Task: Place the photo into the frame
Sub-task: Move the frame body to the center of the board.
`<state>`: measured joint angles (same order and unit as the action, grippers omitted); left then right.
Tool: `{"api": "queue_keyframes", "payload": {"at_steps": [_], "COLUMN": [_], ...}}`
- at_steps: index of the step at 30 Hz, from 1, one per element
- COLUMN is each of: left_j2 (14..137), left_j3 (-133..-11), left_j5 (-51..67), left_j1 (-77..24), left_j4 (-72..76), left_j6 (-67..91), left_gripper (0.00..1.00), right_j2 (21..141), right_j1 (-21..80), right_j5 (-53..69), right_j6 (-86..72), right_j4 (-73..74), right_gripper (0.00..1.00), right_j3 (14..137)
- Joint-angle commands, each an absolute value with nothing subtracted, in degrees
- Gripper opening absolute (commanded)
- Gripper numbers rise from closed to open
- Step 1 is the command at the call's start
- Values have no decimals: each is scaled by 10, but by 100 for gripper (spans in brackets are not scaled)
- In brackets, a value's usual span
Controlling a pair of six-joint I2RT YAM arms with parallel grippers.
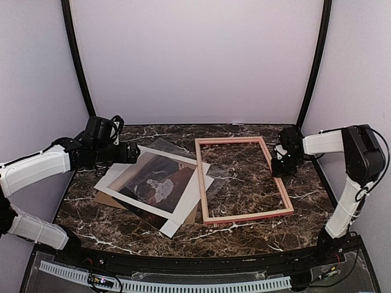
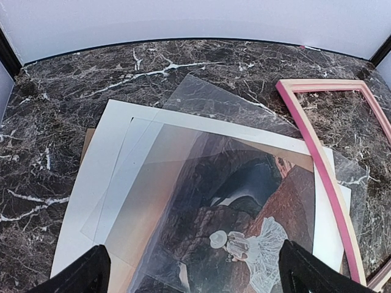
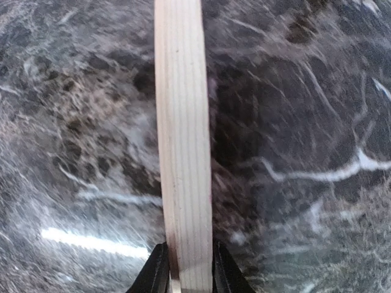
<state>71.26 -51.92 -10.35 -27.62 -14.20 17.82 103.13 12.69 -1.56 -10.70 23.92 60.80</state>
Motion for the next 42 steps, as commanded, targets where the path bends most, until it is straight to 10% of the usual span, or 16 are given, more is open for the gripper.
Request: {"api": "queue_keyframes", "payload": {"at_steps": [1,42], "left_j2": [710,800], "left_j3": [-520,-568], "left_j5": [-104,-105], "left_j1": [-279,-279], "left_j4": [-134,-199], "left_j6": [180,137], "left_gripper": [99,99], "right_j2": [979,1028], "right_j1": [113,80], "right_j5": [-66,-287], "right_j6": [-132,-9], "right_j4": [243,378], "right_gripper": [21,14], "right_j3": [550,594]}}
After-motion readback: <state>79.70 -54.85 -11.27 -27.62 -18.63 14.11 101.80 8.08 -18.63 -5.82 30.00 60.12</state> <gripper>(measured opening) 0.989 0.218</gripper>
